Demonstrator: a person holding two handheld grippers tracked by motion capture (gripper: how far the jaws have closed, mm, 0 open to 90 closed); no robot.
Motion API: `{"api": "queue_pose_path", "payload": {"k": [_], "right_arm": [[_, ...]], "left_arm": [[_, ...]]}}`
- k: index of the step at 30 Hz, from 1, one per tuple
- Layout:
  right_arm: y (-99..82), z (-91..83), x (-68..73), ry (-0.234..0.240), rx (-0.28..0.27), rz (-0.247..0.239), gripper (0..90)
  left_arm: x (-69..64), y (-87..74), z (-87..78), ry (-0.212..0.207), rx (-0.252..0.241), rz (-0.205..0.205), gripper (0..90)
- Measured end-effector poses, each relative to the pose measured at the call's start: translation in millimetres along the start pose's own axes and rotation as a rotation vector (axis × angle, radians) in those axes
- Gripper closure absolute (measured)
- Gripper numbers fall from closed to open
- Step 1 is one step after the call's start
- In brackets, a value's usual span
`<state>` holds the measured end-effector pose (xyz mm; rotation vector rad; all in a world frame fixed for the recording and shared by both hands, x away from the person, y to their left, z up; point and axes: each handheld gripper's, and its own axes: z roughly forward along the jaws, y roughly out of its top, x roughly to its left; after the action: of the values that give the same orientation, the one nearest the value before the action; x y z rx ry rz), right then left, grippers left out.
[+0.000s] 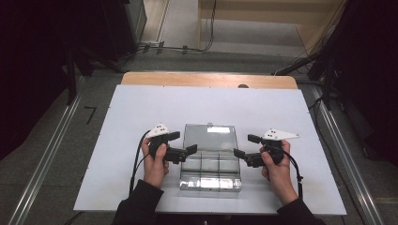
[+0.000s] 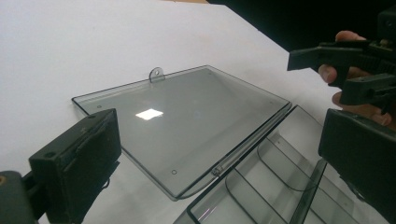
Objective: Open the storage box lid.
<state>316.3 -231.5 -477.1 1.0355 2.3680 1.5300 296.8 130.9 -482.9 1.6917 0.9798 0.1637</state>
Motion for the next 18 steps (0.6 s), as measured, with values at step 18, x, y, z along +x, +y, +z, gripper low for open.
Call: {"api": "queue_pose_path", "payload": {"k": [18], "right_arm": [[-9.9, -31.6, 0.4, -0.015, -0.021, -0.085, 0.0]], "left_arm": [[3.3, -5.8, -31.0, 0.023, 0.041, 0.046, 0.0]]}}
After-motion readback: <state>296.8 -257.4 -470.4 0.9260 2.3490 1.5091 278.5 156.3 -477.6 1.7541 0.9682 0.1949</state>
